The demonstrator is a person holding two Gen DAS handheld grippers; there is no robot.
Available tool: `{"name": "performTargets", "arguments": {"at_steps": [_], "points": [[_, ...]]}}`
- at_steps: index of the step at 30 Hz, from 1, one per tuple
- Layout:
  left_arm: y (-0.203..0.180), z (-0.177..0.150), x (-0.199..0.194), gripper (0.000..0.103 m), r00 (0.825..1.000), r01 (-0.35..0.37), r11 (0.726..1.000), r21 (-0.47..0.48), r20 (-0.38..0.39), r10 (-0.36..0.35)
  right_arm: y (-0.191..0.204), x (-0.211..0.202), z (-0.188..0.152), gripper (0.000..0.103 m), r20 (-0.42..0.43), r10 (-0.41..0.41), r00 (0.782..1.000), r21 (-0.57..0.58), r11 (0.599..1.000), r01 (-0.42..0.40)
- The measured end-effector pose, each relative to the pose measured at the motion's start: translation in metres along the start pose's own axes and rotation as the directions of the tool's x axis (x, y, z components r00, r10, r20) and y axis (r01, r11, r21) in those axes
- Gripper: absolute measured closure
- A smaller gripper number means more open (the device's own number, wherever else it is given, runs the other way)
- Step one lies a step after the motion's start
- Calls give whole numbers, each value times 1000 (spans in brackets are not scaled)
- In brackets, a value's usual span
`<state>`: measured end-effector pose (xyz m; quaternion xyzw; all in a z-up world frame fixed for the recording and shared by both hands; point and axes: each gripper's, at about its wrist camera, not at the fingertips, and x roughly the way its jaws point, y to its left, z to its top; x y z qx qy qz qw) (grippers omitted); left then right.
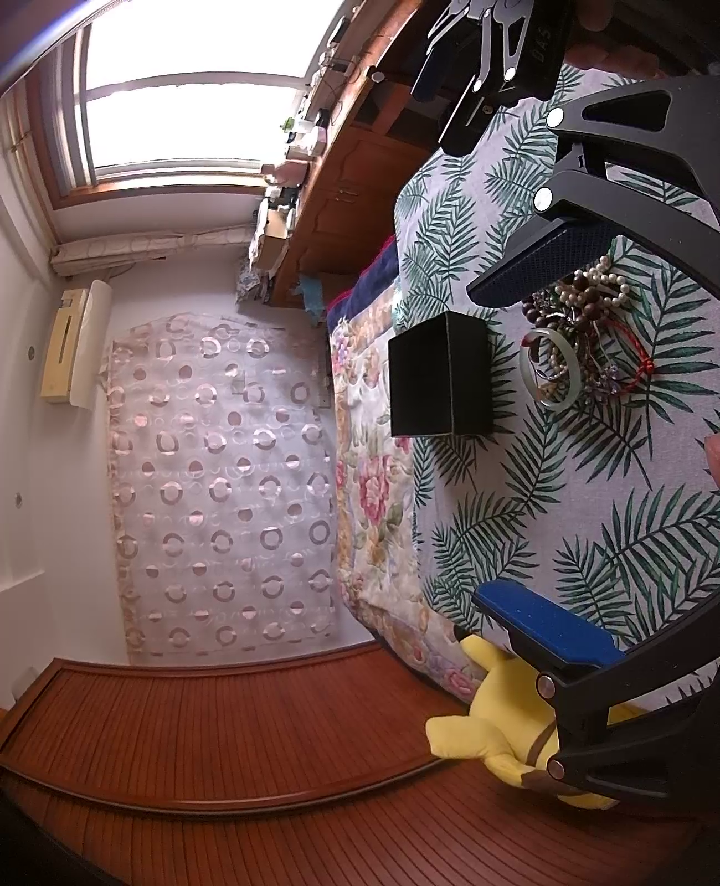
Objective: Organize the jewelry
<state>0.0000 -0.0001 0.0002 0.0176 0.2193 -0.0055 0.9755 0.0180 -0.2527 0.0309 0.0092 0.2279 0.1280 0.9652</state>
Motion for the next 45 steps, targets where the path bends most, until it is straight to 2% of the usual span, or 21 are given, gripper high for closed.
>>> {"name": "performTargets", "arguments": {"at_steps": [45], "points": [[4,-3,0,8,1000,1,1000,-3,6,-1,2,0,0,2,-1,0,1000,-2,1000,0]]}}
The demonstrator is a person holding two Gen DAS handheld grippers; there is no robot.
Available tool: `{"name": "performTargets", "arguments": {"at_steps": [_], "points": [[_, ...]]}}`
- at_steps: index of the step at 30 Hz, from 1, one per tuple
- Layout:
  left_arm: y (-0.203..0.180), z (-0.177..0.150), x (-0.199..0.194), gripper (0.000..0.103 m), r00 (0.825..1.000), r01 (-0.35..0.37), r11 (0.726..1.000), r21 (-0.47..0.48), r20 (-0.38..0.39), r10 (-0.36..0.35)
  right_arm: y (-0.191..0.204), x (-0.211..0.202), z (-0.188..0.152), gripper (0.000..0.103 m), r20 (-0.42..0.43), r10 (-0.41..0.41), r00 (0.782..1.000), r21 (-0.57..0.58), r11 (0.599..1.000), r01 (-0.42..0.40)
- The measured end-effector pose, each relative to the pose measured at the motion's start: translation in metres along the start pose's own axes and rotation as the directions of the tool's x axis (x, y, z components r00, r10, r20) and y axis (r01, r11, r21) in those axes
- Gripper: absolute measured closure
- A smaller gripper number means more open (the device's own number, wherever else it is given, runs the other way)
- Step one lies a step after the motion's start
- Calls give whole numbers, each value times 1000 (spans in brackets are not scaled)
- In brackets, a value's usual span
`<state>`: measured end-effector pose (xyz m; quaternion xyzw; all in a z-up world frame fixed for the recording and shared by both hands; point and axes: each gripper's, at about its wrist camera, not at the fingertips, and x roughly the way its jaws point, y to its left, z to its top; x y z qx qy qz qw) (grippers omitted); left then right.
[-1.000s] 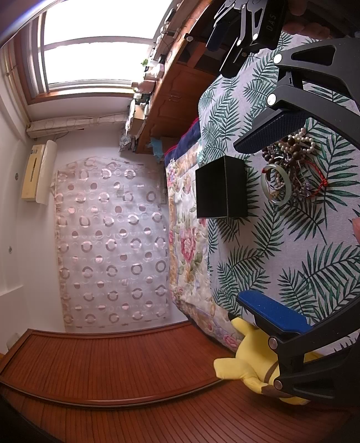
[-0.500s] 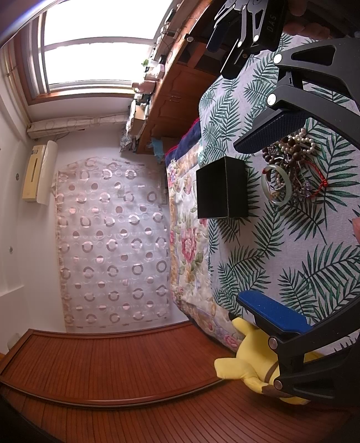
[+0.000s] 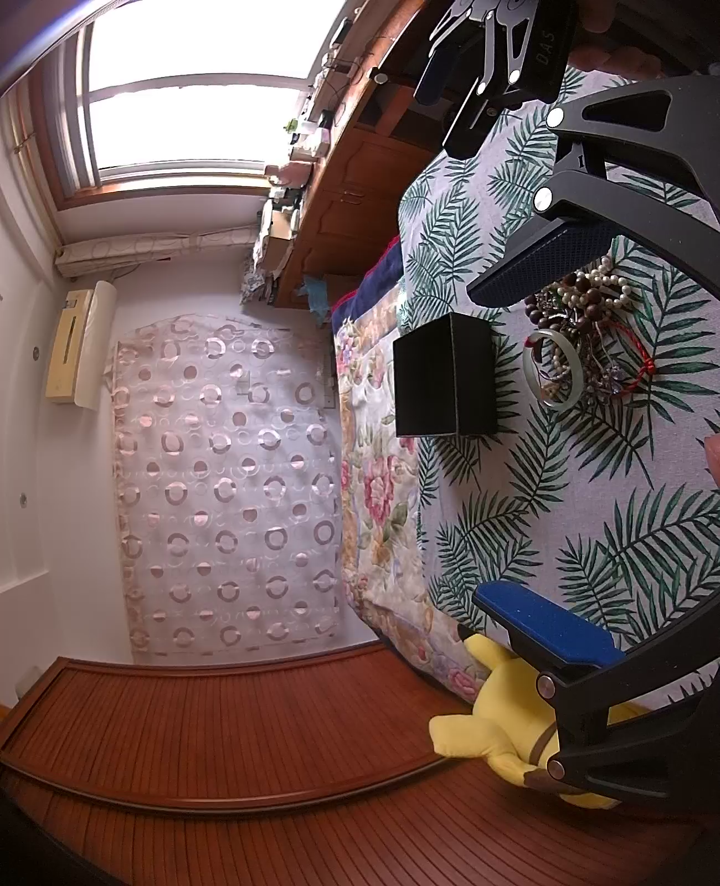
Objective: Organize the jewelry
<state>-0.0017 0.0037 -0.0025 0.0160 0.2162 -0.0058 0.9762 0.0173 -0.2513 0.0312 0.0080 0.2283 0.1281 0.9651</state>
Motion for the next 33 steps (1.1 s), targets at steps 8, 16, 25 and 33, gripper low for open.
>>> {"name": "performTargets", "arguments": {"at_steps": [8,16,25,33], "points": [[1,-1,1,7,1000,1,1000,0,-2,-1,1,-1,-4,2,-4,3,1000,0,1000,-3],[7,-3,9,7,999,9,1000,-7,-53,-9,0,15,-12,2,-34,10,999,-13,1000,-11],[17,-34,44,8,989,48,999,1,-143,-47,-6,38,-35,7,-96,51,994,-33,998,-54],[15,-52,74,8,968,113,994,-1,-227,-110,-6,58,-56,23,-169,106,980,-37,993,-114]]}}
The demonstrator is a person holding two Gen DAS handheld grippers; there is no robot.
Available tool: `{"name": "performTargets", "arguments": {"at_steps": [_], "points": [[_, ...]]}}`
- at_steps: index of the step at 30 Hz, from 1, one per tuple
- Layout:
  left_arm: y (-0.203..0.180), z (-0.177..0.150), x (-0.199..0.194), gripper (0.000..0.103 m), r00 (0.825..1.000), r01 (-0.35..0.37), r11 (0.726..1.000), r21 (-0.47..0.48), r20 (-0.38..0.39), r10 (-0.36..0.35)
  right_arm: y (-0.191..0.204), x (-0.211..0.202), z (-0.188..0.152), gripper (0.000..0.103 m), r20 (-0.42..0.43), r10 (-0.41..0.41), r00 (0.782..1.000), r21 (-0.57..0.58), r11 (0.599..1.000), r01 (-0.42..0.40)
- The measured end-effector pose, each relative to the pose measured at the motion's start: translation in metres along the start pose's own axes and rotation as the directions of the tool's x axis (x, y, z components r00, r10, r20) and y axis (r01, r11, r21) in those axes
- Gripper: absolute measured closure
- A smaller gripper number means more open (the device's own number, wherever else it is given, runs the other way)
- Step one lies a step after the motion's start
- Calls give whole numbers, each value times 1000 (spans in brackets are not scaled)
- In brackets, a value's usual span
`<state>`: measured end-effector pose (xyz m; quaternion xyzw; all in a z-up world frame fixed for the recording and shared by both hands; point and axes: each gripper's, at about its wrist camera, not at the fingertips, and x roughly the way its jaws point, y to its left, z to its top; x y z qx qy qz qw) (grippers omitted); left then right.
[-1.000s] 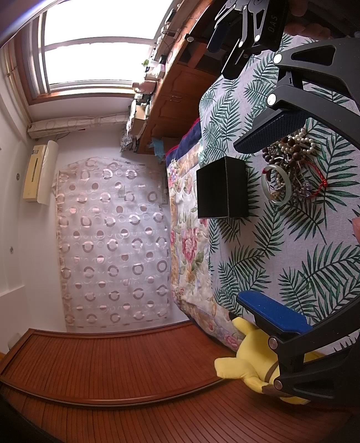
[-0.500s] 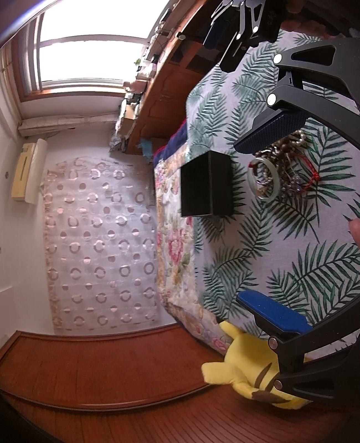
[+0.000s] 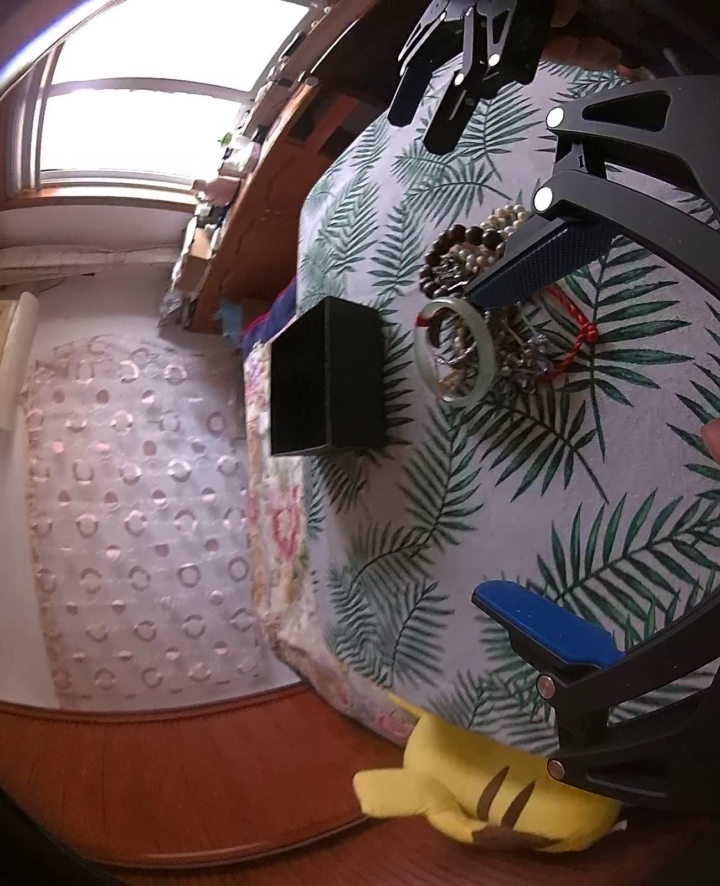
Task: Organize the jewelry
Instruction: 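Grasp the jade bangle with the left tool while the right tool grasps the brown bead bracelet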
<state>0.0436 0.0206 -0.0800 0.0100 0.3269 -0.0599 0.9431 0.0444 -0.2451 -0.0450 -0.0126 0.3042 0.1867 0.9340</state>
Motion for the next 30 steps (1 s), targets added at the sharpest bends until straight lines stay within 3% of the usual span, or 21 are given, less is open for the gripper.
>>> {"name": "performTargets", "arguments": {"at_steps": [6,13,20,26,30], "points": [[-4,-2,27,8,989,125,992,-4,-76,-125,3,14,-11,44,-71,46,996,-35,998,-49],[-10,6,59,8,963,218,975,-42,-153,-222,10,26,-25,44,-128,66,990,-60,995,-74],[-16,15,86,19,934,273,957,-94,-212,-287,9,24,-26,44,-121,79,989,-49,995,-86],[-25,20,103,20,915,301,947,-114,-246,-321,8,23,-26,44,-118,79,990,-49,995,-85],[-25,21,109,34,916,288,950,-124,-252,-311,8,23,-26,44,-120,77,990,-54,995,-83]]}}
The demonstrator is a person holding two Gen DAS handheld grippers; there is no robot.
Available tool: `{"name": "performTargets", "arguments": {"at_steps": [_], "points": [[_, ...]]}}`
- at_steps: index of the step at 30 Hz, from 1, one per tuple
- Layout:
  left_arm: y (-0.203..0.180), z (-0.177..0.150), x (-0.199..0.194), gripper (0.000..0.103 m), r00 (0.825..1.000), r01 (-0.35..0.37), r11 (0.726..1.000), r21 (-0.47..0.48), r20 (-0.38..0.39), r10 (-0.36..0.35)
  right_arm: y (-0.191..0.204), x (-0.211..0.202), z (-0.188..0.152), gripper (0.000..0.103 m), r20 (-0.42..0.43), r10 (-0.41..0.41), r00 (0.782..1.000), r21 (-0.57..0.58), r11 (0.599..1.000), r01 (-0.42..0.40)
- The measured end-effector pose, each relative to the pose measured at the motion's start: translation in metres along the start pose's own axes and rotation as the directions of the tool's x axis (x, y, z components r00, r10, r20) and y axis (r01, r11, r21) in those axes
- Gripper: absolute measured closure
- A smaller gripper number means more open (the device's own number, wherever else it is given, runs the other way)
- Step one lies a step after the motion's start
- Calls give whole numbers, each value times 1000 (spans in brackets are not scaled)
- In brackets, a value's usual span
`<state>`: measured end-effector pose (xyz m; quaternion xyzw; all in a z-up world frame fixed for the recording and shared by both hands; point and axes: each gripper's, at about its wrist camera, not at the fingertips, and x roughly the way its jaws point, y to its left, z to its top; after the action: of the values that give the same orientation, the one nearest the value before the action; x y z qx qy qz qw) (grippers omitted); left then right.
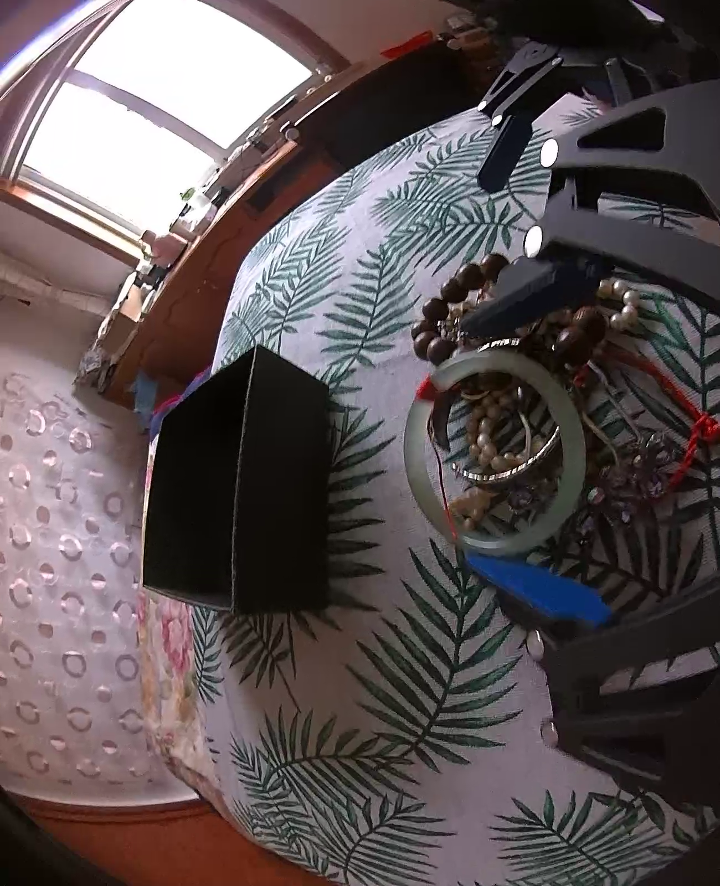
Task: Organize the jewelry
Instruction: 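Grasp the jade bangle with the left tool while the right tool grasps the brown bead bracelet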
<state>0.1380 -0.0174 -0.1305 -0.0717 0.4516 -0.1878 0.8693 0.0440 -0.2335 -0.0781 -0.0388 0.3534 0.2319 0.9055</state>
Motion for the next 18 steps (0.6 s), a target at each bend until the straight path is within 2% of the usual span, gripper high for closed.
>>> {"name": "performTargets", "arguments": {"at_steps": [6,12,18], "points": [[4,-4,-9,34,999,-14,1000,8,33,14,2,3,4,44,-22,16,1000,-11,1000,-16],[5,-16,-31,34,993,-67,997,27,95,64,0,6,19,45,-30,40,999,-13,999,-40],[6,-27,-43,34,988,-89,995,35,128,84,-2,20,37,53,-53,27,998,-23,999,-28]]}}
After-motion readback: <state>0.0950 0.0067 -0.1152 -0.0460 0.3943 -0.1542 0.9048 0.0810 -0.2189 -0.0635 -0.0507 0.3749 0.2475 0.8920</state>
